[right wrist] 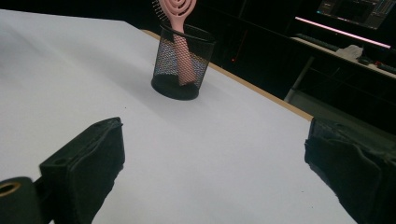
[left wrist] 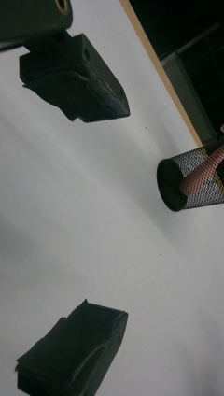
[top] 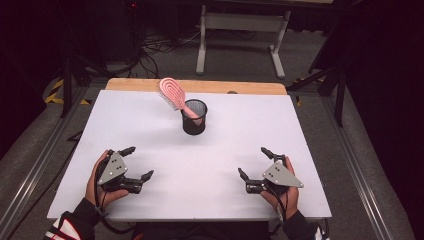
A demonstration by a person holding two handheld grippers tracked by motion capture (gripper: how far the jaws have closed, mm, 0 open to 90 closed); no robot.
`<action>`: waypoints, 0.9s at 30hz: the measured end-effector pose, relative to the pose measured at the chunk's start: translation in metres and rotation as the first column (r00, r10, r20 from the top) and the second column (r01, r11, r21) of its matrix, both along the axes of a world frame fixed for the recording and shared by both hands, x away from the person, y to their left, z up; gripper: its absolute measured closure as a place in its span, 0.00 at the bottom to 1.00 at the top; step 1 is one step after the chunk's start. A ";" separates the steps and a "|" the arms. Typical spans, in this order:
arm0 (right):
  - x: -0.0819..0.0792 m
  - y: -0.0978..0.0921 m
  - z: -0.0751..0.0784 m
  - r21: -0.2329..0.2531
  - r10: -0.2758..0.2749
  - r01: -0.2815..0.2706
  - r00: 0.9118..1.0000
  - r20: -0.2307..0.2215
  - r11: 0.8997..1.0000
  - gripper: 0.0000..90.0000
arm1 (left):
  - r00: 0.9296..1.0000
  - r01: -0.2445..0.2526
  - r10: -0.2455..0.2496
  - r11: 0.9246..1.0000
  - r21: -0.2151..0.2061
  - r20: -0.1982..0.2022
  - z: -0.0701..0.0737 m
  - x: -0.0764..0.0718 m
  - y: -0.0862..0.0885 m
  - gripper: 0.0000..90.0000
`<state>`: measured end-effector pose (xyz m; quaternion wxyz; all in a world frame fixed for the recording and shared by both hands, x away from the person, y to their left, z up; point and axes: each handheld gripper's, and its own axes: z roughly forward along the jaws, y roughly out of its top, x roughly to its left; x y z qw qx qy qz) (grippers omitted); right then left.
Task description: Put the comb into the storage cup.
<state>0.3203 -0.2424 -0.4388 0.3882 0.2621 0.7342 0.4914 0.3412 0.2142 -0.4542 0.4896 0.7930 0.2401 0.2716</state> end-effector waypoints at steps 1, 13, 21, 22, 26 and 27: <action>0.000 0.000 0.000 0.000 0.001 -0.001 1.000 0.000 1.000 0.06 | 1.000 0.001 -0.001 1.000 0.005 0.000 0.000 0.000 -0.001 0.06; 0.000 0.000 0.000 0.000 0.008 -0.008 1.000 -0.008 1.000 0.06 | 1.000 0.000 0.000 1.000 -0.004 -0.007 0.000 0.000 0.001 0.06; -0.001 -0.001 0.001 0.012 0.007 -0.007 1.000 0.002 1.000 0.05 | 1.000 -0.002 0.002 1.000 -0.001 -0.008 0.000 0.001 0.000 0.06; -0.001 -0.001 0.001 0.012 0.006 -0.006 1.000 0.003 1.000 0.05 | 1.000 -0.003 0.003 1.000 -0.001 -0.006 0.000 0.001 0.000 0.06; -0.002 -0.001 0.001 0.017 0.009 -0.009 1.000 0.000 1.000 0.05 | 1.000 -0.006 0.006 1.000 0.002 0.000 0.001 0.001 0.000 0.07; -0.001 -0.001 0.001 0.016 0.009 -0.009 1.000 -0.002 1.000 0.06 | 1.000 -0.004 0.004 1.000 0.002 -0.002 0.000 0.001 -0.001 0.07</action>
